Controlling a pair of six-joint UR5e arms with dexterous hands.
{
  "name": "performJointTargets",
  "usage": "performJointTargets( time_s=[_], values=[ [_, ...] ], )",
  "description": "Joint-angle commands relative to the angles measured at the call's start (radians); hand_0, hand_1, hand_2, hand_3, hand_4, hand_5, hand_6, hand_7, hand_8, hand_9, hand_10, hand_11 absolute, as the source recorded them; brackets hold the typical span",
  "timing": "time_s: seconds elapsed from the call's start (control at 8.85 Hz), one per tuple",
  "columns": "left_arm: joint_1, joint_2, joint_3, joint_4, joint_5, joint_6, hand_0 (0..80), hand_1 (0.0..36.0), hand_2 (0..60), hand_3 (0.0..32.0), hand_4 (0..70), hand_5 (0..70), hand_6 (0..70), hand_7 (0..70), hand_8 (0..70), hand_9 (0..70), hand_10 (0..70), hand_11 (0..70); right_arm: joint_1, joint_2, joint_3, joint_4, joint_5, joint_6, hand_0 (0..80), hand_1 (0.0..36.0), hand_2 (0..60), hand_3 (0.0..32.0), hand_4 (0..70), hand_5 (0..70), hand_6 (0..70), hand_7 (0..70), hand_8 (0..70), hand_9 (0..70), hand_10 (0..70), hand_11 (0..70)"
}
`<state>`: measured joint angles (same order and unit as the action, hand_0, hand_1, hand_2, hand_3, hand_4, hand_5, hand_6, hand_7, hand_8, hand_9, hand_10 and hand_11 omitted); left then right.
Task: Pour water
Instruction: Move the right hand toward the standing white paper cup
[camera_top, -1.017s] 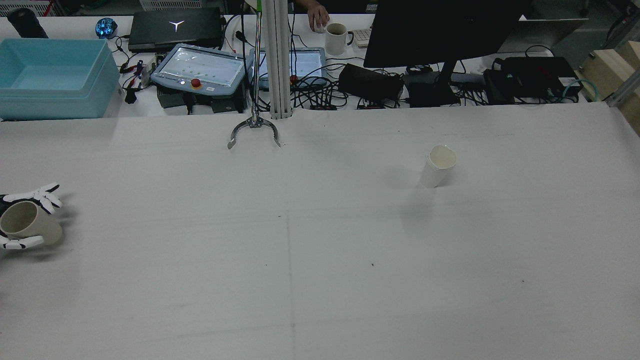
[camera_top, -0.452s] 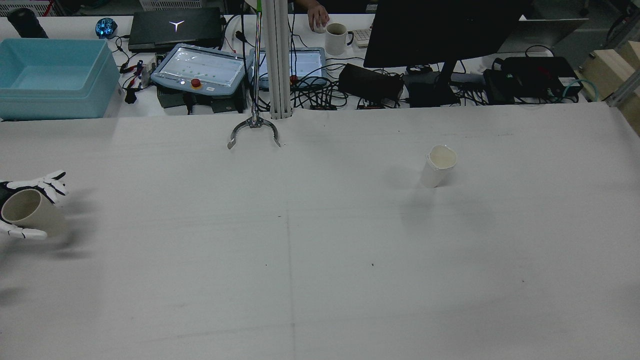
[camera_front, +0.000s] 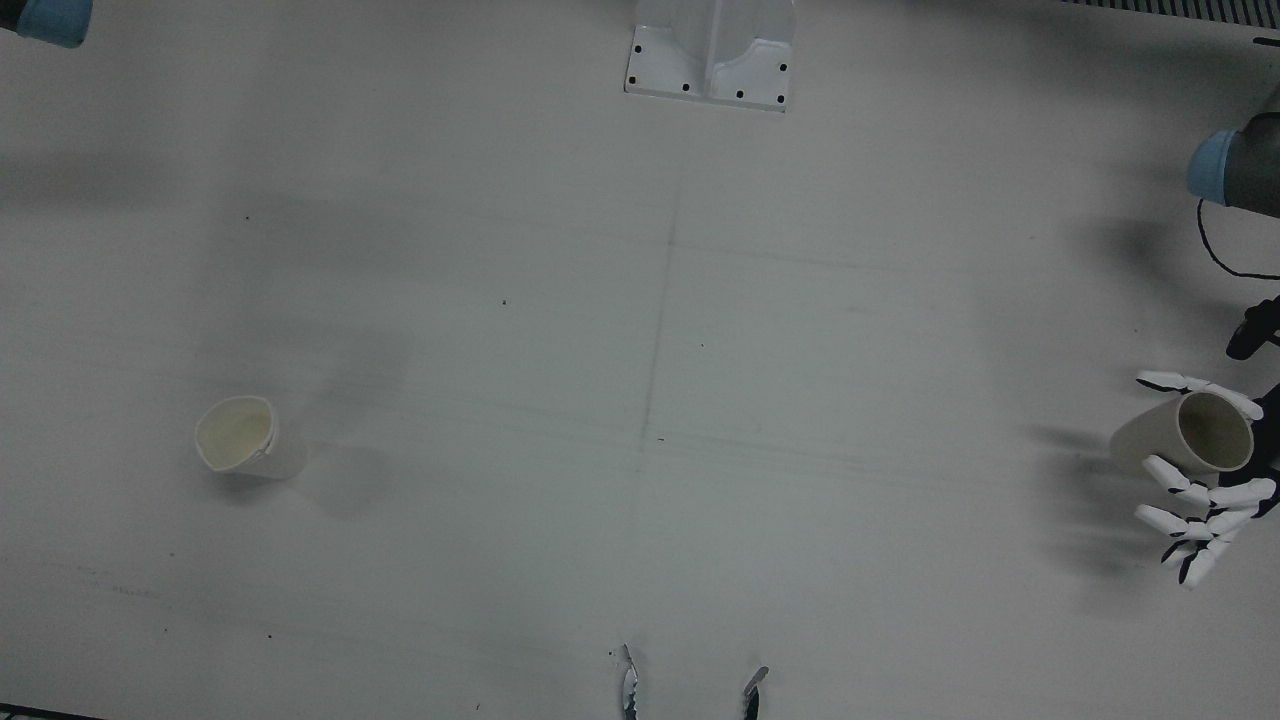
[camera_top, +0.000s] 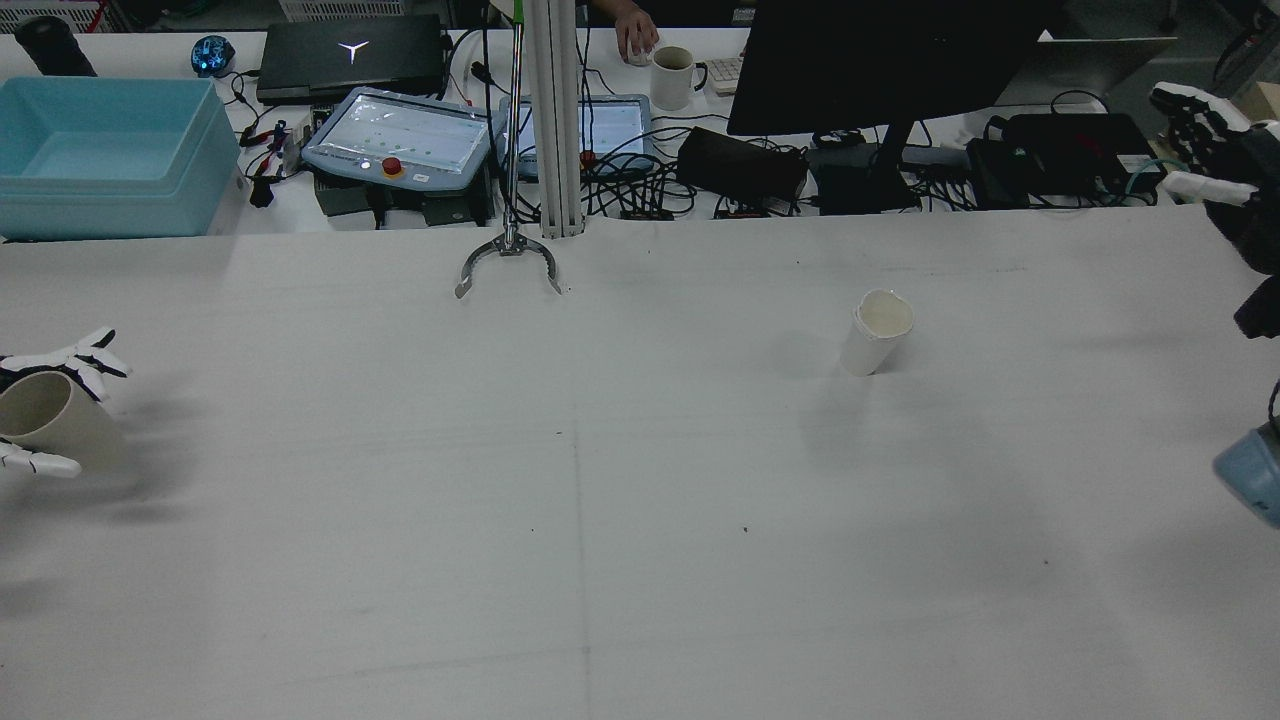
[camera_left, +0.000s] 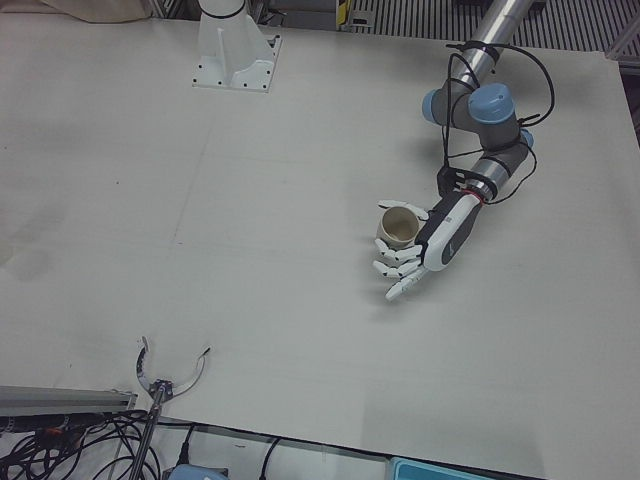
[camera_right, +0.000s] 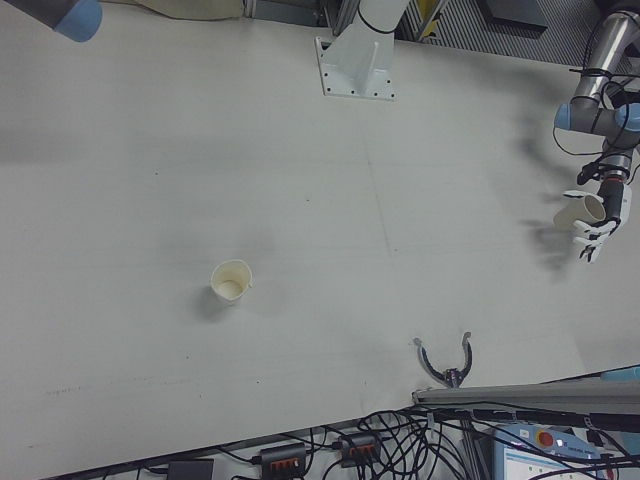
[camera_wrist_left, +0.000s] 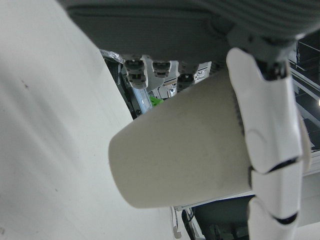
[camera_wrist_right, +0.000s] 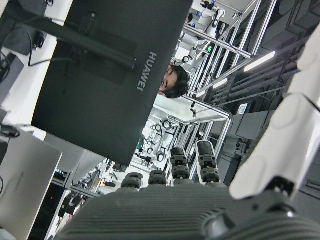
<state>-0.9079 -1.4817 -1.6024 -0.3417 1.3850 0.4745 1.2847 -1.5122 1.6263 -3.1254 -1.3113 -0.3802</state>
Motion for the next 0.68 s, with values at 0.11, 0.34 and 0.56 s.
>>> performJointTargets(
  time_s=[0.11,0.34,0.56],
  values=[
    [-0.002,0.046,-0.005,0.004,-0.006,0.001,54.0,11.3,0.0,0.0,43.5,70.0,22.1,35.8,3.4,7.3,8.3,13.1,-0.185,0.047,-0.032,0.01,0.083,0.0,43.8,10.7,7.7,0.0,0.0,19.6,6.6,11.6,0.6,0.9,0.0,0.0],
    [0.0,0.043,-0.005,0.004,-0.006,0.001,51.5,7.4,0.0,0.0,38.8,70.0,22.4,37.2,3.9,8.8,8.1,12.5,-0.231,0.059,-0.049,0.011,0.083,0.0,43.6,13.3,18.7,0.0,0.0,19.7,7.0,11.4,1.5,1.0,0.0,1.2],
    [0.0,0.043,-0.005,0.006,-0.006,0.001,51.6,7.1,0.0,0.0,39.6,70.0,22.2,37.5,3.9,8.9,8.0,12.4,-0.272,0.069,-0.059,0.01,0.119,-0.002,45.6,13.5,14.2,0.0,0.0,16.0,5.5,7.6,0.7,0.1,0.0,0.9]
  ],
)
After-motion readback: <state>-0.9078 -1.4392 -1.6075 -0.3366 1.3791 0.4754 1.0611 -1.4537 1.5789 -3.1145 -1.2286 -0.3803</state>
